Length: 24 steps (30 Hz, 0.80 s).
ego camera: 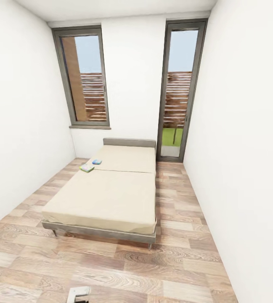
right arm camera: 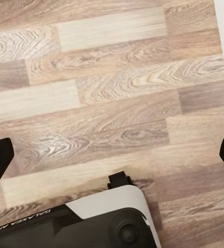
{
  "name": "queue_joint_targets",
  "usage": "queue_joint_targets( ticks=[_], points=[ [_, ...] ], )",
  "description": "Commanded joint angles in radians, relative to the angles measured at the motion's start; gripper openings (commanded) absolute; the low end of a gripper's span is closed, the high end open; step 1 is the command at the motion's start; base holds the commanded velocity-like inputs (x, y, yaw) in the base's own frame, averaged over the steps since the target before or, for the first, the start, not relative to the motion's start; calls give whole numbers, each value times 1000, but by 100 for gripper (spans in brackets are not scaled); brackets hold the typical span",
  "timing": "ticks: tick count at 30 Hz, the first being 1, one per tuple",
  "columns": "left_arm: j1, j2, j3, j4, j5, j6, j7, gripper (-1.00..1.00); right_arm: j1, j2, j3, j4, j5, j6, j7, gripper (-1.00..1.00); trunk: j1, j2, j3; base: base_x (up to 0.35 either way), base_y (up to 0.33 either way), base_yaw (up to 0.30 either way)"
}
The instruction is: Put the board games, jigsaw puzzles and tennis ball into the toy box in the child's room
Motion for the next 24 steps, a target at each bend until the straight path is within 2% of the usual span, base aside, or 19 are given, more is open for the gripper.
queue_joint_targets(
  ticks=[1,2,5,6,7,10,13,14,19,24],
  points=[
    [-4,3,4,-6,8,25,-9,100,-4,1,-9,-2,-2,3,0,100,1,-2,-2,0,0,0],
    [-13,9,7,-29,18,91,-37,100,-13,1,-10,-8,-3,24,-1,100,1,-2,-2,0,0,0],
    [-38,16,10,-88,27,207,-84,100,-40,1,-10,-41,-3,97,-1,100,1,-2,-2,0,0,0],
    [-46,17,11,-113,29,247,-99,100,-48,1,-11,-56,-3,132,-1,100,1,-2,-2,0,0,0],
    [-60,22,11,-170,32,327,-125,100,-61,-1,-11,-90,-3,208,2,100,1,-2,-2,0,0,0],
    [-73,32,16,-268,36,440,-152,100,-70,-7,-19,-148,-8,304,10,100,1,-2,-2,0,0,0],
    [-79,47,28,-362,38,539,-169,100,-75,-7,-35,-208,-21,352,20,100,1,-2,-2,0,0,0],
    [-82,56,42,-415,39,593,-177,100,-76,-4,-44,-248,-27,373,22,100,1,-2,-2,0,0,0],
    [-85,75,81,-520,41,680,-187,100,-82,-3,-55,-331,-36,401,27,100,1,-2,-2,0,0,0],
    [-86,89,92,-574,41,729,-193,100,-84,-3,-58,-353,-37,403,31,100,1,-2,-2,0,0,-15]
  ],
)
